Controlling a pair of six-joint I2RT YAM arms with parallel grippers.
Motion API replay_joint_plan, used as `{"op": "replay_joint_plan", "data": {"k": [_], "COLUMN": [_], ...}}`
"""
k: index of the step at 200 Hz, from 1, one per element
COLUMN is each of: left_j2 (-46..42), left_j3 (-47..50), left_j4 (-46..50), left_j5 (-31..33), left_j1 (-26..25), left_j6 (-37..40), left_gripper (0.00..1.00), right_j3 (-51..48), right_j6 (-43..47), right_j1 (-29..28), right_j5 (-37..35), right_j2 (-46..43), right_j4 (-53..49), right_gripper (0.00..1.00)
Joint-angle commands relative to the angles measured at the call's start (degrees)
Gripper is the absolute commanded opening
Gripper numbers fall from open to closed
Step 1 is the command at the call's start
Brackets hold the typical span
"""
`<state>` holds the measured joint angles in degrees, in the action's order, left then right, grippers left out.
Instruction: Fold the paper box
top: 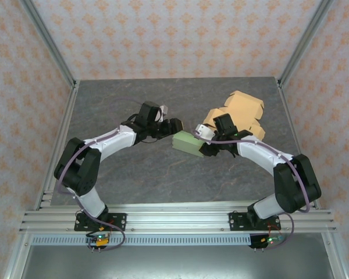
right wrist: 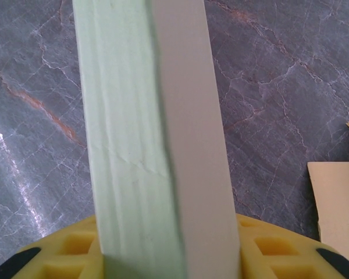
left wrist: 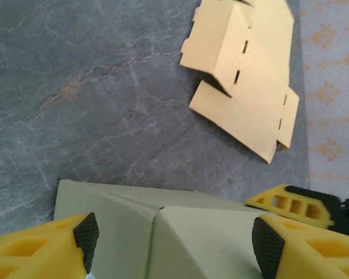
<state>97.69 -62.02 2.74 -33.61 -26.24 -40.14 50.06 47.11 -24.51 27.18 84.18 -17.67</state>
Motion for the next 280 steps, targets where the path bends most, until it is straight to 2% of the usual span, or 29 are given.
{"op": "replay_joint_plan", "data": {"k": [1, 28, 49, 62, 76, 94, 101, 104, 106, 131, 147, 164, 180, 201, 237, 280], "left_j2": [-0.6, -1.1, -0.7, 0.0, 0.9, 2.2, 2.7, 2.9, 3.0, 3.6, 3.5, 3.3, 3.3, 3.8, 5.1, 4.8], "left_j3": [3.1, 7.1, 9.7, 10.8, 11.2, 11.1, 10.8, 10.8, 10.7, 10.7, 10.9, 10.8, 10.5, 10.2, 11.1, 10.8], "left_j4": [-1.1, -3.2, -6.4, -7.8, -8.8, -9.9, -10.1, -10.2, -10.3, -10.6, -10.7, -10.6, -10.2, -10.1, -12.4, -11.3], "left_j5": [1.4, 2.1, 2.1, 2.2, 2.5, 2.6, 2.5, 2.4, 2.3, 2.2, 2.1, 1.8, 1.8, 1.6, 0.5, -0.4], "left_j1": [0.1, 0.6, 0.7, 0.8, 0.8, 0.9, 0.8, 0.9, 0.9, 0.9, 0.9, 0.9, 0.9, 0.9, 0.8, 0.9], "left_j6": [1.9, 1.0, -1.1, -2.0, -2.7, -3.6, -3.8, -4.0, -4.0, -4.4, -4.4, -4.2, -3.8, -3.5, -4.8, -3.1], "left_gripper": [0.72, 0.69, 0.69, 0.69, 0.69, 0.68, 0.68, 0.68, 0.68, 0.67, 0.67, 0.67, 0.67, 0.67, 0.67, 0.67], "right_j3": [-0.4, -0.3, -0.9, -1.6, -2.6, -4.7, -5.7, -6.1, -6.3, -8.4, -10.9, -12.4, -12.4, -9.7, -12.7, -11.8], "right_j6": [-1.7, -2.2, -3.8, -5.5, -7.5, -9.9, -11.4, -12.3, -12.8, -22.1, -27.7, -28.5, -25.5, -21.8, -23.3, -23.6], "right_j1": [-0.4, -0.3, -0.3, 0.0, 0.3, 1.0, 1.5, 1.7, 1.7, 2.4, 2.3, 2.4, 2.4, 2.1, 2.6, 3.0], "right_j5": [0.1, 1.2, 1.6, 2.2, 4.0, 6.5, 7.8, 8.1, 8.3, 5.8, -0.7, -7.4, -11.9, -11.5, -14.3, -12.7], "right_j2": [1.9, 1.8, 1.3, 0.5, -0.8, -3.8, -5.4, -6.2, -6.7, -15.2, -20.7, -23.8, -23.4, -18.4, -10.4, -16.1], "right_j4": [-2.5, -1.9, 0.5, 2.9, 5.6, 9.0, 10.4, 10.8, 11.0, 13.8, 17.2, 17.7, 16.1, 11.5, 19.3, 19.4], "right_gripper": [0.36, 0.37, 0.43, 0.60, 0.67, 0.72, 0.82, 0.96, 1.00, 0.99, 0.99, 0.99, 0.99, 0.99, 0.99, 0.99]}}
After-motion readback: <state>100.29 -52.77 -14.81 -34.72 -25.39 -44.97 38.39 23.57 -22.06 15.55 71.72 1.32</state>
